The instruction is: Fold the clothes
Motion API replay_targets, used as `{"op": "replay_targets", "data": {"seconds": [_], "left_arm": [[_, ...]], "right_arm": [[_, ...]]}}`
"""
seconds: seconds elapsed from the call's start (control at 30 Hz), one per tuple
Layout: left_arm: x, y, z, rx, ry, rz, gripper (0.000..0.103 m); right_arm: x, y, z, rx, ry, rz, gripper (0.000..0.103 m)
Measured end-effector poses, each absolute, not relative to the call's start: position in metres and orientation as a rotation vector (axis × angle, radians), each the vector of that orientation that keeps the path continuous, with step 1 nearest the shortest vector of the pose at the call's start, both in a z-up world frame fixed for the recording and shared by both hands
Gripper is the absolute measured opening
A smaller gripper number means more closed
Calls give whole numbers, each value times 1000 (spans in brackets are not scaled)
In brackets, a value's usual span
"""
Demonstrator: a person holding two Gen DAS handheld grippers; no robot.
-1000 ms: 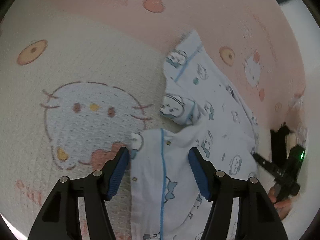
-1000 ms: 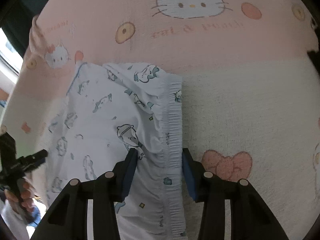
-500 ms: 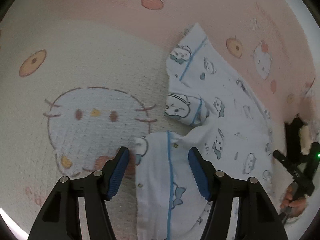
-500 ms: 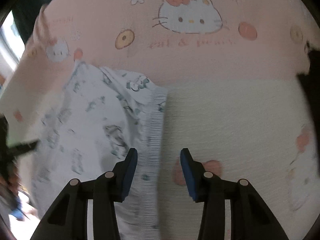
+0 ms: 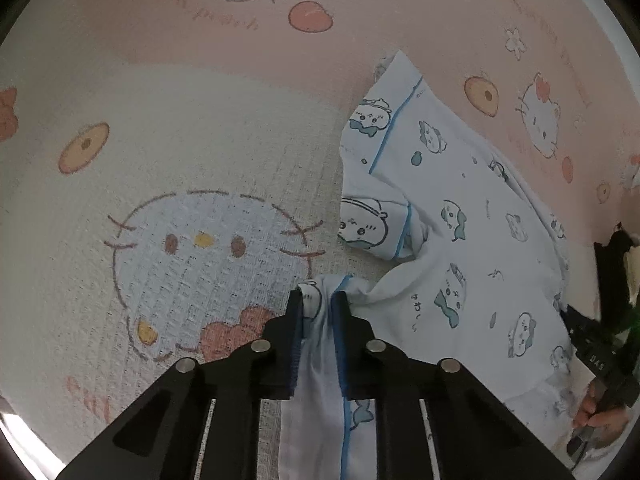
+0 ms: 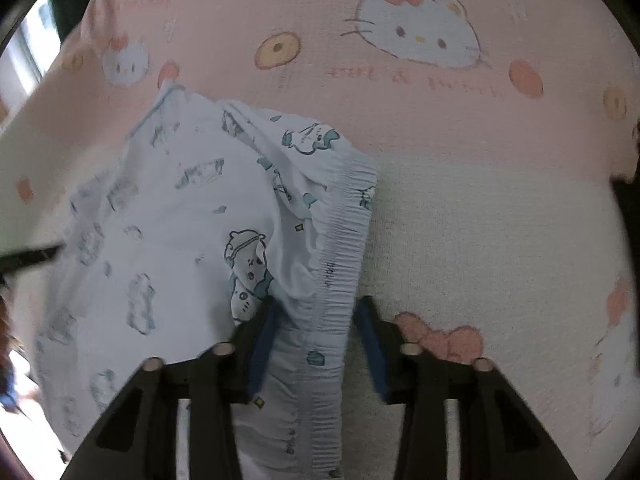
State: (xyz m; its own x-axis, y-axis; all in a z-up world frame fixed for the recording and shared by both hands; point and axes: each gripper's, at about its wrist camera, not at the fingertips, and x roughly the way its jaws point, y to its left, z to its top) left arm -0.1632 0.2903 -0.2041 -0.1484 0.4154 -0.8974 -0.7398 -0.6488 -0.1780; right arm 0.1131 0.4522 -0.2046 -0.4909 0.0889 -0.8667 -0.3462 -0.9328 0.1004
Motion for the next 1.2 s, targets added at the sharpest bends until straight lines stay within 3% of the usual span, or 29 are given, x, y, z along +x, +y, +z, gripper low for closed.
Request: {"op": "replay_targets", "data": {"seconds": [0.13,0.17,0.3,0.43,0.5,0.63,0.7,0.77,0.83,0.9,1.03,1.2], "left_arm": [[-157,298,-199,-1268,502,1924,8],[-158,300,-198,-1259,526,1931,8],[-162,307,-200,-1239,614,1932,8],[-162,308,-200,-1226,639,1925,8],[-166,303,-198,-1254,565,1916,8],[-201,277,-191,-1491,19,1754,8],[-219,267,-190,-1583,-207,1676,10],[-227,266,-181,-1559,-223,1713,13],[-233,270,-173,-1521,-158,1770,27],[-237,271,-170,-1517,-141,1771,69],[-231,290,-179,-1497,-148,1742,71],[-216,311,-193,-1490,90,1699,71]], "right_arm": [[102,442,-200,-1394,153,2386,5],[102,443,-200,-1390,132,2358,5],[103,466,-202,-1382,367,2345,5],[101,473,-204,-1389,413,2307,5],[95,473,-204,-1395,434,2298,5],[99,478,-196,-1429,445,2323,8],[100,482,-188,-1410,471,2321,14],[107,489,-177,-1344,577,2338,46],[105,493,-170,-1283,676,2358,66],[99,489,-164,-1251,702,2378,66],[90,489,-167,-1263,704,2362,66],[82,506,-182,-1284,744,2323,66]]}}
